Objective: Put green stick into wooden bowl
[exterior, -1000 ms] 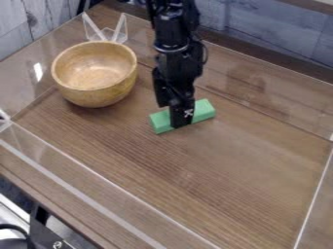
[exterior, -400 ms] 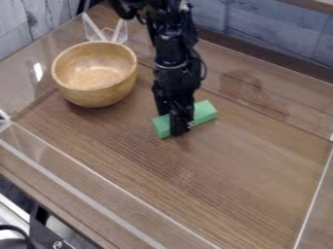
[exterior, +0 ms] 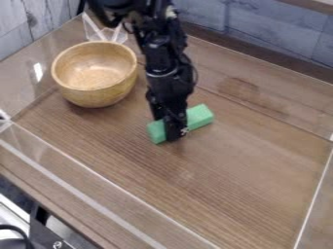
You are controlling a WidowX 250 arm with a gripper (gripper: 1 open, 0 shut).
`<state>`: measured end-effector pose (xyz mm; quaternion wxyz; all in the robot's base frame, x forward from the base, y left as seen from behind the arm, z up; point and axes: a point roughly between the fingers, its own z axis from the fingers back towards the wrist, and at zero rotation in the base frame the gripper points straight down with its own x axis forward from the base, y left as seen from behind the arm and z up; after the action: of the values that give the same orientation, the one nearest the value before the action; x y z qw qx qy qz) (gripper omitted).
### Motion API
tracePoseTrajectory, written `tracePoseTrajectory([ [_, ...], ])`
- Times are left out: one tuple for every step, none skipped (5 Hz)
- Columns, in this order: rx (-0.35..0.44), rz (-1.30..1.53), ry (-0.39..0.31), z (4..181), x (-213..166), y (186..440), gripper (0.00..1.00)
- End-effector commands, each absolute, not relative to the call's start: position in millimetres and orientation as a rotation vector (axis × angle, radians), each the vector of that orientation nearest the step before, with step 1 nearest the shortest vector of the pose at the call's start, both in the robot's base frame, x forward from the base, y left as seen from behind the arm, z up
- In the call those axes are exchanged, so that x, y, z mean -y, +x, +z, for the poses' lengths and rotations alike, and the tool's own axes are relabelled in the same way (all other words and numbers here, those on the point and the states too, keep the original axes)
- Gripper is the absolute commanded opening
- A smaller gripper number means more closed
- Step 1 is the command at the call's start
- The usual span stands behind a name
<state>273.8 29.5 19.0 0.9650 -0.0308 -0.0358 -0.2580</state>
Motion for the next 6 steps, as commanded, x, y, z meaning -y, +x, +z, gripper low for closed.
tracePoseTrajectory([
  [0.099, -0.503, -0.058, 26.3, -37.8, 264.4, 0.00],
  [0.105, -0.474, -0.069, 37.4, -43.4, 270.0, 0.00],
  [0.110, -0.439, -0.077, 50.6, -48.2, 276.7, 0.00],
  [0.120, -0.390, -0.078, 54.6, -36.9, 287.1, 0.00],
  [0.130, -0.330, -0.072, 72.2, -39.9, 278.9, 0.00],
  [0.161, -0.282, -0.053, 102.0, -55.8, 281.4, 0.00],
])
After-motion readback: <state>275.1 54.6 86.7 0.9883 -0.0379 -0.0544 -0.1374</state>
